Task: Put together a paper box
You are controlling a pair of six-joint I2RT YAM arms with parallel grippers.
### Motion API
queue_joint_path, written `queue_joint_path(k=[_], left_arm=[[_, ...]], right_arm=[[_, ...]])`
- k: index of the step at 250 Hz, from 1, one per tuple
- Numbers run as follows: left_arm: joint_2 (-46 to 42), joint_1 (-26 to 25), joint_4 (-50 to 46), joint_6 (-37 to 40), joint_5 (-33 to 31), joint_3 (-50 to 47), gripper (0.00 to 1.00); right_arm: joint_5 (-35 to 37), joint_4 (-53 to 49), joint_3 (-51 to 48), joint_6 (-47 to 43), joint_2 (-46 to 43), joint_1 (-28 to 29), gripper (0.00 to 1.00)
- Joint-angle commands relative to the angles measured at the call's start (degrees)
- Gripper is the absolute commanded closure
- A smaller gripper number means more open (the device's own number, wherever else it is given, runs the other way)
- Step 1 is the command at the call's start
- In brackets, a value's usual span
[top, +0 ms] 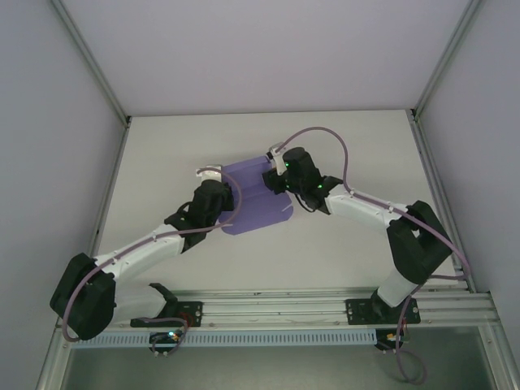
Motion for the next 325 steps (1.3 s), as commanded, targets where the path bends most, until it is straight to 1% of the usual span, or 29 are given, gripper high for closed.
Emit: queue_joint_path(k=[1,8,15,37,58,71,91,106,124,128,135,167,193,216,236,252,259,271,282,292,298,313,325], left_arm=[[0.5,-0.8,0.8,0.2,-0.7,2.4,1.0],[0.8,-0.8,0.1,-0.1,-1.4,2.8,1.0],[0.9,-0.9,-0.6,-0.4,-1.9,3.1,1.0],[1.0,-1.2,-1.2,-0.6,-2.4,3.6,1.0],[1.0,-1.6,-2.0,-1.9,-3.6,3.9,1.0],[1.0,-1.8,-2.5,-1.9,-4.0,4.2,1.0],[1.1,-2.3,-3.8,-1.8,-5.1,5.0,1.0],[1.2,-2.6,-5.1,-1.9,-6.2,5.6,1.0],[0.9,-2.7,-6.1,-1.8,-6.9,5.8,1.0],[0.9,-2.6,-6.2,-1.8,-7.1,5.8,1.0],[0.5,-2.7,-6.5,-1.9,-7.3,5.9,1.0],[-0.4,-2.6,-7.0,-1.9,-8.2,5.7,1.0],[-0.8,-2.7,-7.3,-1.9,-8.8,5.5,1.0],[-0.7,-2.7,-8.0,-2.0,-9.2,5.9,1.0],[-0.7,-2.6,-8.1,-2.1,-9.1,6.0,1.0],[-0.6,-2.7,-8.0,-2.1,-8.7,6.1,1.0],[-0.6,-2.7,-8.0,-2.2,-8.6,6.1,1.0],[-0.6,-2.7,-8.0,-2.1,-8.4,6.2,1.0],[-0.6,-2.7,-7.9,-2.0,-8.3,6.1,1.0],[-0.4,-2.6,-7.6,-2.1,-8.3,6.0,1.0],[-0.4,-2.6,-7.4,-2.0,-8.2,6.0,1.0],[-0.1,-2.6,-7.0,-1.9,-7.8,5.8,1.0],[0.2,-2.7,-6.7,-1.6,-7.4,5.9,1.0]], right_arm=[[11.5,-6.3,2.9,3.0,2.6,0.5,0.89],[13.5,-7.9,3.7,3.8,3.1,0.6,0.92],[15.8,-9.5,4.4,4.6,3.5,0.6,0.93],[25.1,-14.8,6.5,9.3,5.1,0.6,0.94],[35.5,-22.5,8.9,16.9,6.8,0.4,0.93],[38.9,-26.5,10.2,20.0,7.9,0.4,0.92],[41.5,-29.3,11.3,20.7,9.0,0.4,0.93],[44.4,-30.7,12.2,18.6,9.8,0.6,0.95],[48.1,-33.4,13.7,16.1,10.9,0.7,0.96],[49.3,-32.6,13.9,15.0,11.3,0.7,0.96],[51.1,-35.3,14.2,13.4,11.7,0.7,0.96],[59.3,-36.8,14.1,4.8,13.3,0.7,0.96],[65.0,-34.2,12.7,-3.1,14.1,0.7,0.98],[66.9,-29.4,11.0,-9.1,14.4,0.7,0.98],[66.6,-28.0,10.6,-9.5,14.2,0.8,0.99],[65.8,-22.7,8.9,-13.7,13.9,0.8,0.98],[64.4,-23.5,9.2,-12.4,13.7,0.8,0.98],[60.4,-27.5,10.7,-6.8,13.1,0.4,0.97],[55.6,-29.5,11.3,-1.7,11.9,0.0,0.96],[49.7,-27.7,10.3,0.5,10.2,-0.3,0.95],[46.6,-25.3,9.2,1.2,9.0,-0.4,0.94],[35.8,-17.9,5.6,1.9,5.5,-0.6,0.92],[26.9,-11.2,2.2,1.3,2.7,-0.7,0.85]])
